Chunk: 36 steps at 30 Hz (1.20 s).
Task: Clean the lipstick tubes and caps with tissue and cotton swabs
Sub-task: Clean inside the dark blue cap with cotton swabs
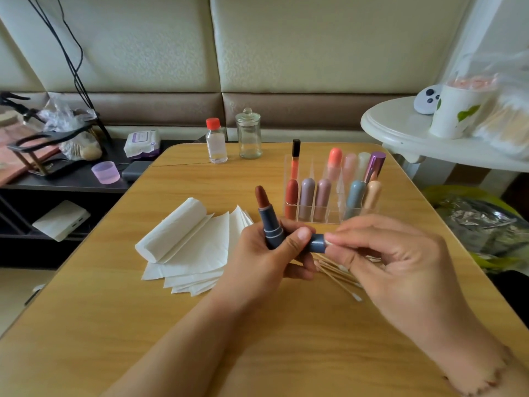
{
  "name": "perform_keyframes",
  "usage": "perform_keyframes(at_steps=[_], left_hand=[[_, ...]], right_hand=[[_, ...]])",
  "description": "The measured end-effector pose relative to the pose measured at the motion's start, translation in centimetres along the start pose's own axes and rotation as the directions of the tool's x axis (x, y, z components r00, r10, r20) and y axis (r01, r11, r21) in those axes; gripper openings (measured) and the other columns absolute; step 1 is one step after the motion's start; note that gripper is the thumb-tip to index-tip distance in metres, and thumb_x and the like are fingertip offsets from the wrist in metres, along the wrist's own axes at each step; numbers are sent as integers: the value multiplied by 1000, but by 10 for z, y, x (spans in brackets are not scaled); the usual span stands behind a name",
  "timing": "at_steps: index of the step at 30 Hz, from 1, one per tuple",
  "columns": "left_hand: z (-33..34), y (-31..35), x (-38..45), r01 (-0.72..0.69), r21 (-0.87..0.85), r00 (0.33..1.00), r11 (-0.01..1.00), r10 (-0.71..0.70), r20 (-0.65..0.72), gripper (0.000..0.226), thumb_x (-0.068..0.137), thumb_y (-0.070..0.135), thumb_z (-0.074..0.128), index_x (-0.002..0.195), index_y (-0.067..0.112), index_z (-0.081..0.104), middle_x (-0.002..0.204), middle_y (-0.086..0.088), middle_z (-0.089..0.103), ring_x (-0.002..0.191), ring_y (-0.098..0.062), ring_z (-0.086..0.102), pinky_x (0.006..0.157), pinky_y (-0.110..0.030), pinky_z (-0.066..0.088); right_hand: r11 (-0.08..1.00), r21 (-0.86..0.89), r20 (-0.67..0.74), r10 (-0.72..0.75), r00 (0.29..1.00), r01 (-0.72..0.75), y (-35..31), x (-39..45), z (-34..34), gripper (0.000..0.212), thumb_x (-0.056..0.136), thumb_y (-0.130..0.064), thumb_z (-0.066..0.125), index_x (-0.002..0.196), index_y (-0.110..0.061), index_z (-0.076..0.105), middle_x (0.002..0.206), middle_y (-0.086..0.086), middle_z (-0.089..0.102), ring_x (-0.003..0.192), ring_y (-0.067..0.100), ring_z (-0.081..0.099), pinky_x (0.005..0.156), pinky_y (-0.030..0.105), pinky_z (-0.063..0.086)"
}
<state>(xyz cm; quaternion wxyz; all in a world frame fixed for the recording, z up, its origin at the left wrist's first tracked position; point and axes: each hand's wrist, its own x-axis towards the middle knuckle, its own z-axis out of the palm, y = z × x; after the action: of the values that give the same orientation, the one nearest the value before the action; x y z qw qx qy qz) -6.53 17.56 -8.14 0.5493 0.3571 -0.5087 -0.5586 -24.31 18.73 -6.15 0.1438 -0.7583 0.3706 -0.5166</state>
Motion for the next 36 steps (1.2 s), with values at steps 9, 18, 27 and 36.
perform_keyframes(at_steps=[9,18,27,36], left_hand=[[0,0,-1,-16,-55,1000,998,17,24,18,82,10,71,96,2,63,80,-14,69,70,-21,69,66,-27,57],[1,4,-3,33,-10,999,999,-33,34,30,83,27,67,94,0,65,74,-13,66,60,-18,64,55,-22,52],[4,12,-4,109,26,994,994,-109,23,36,83,38,58,75,3,60,57,-8,59,40,-14,52,41,-19,42],[4,9,-5,37,21,999,999,-38,38,23,76,20,67,90,2,67,78,-17,69,62,-18,66,58,-23,54]], right_hand=[[921,279,-54,296,954,-270,2,3,-1,20,67,-18,83,78,-32,75,74,-8,74,67,8,70,63,13,54],[982,-144,-85,-136,987,123,-3,1,1,4,80,-12,82,82,-11,79,78,-6,71,74,-4,65,69,4,46],[864,-388,66,-320,945,320,8,-2,-9,13,87,-6,71,96,-2,79,91,8,74,79,14,67,78,22,54],[933,-326,37,-147,988,151,-2,-4,0,6,80,-5,71,77,-6,76,68,0,68,60,11,57,55,16,43]])
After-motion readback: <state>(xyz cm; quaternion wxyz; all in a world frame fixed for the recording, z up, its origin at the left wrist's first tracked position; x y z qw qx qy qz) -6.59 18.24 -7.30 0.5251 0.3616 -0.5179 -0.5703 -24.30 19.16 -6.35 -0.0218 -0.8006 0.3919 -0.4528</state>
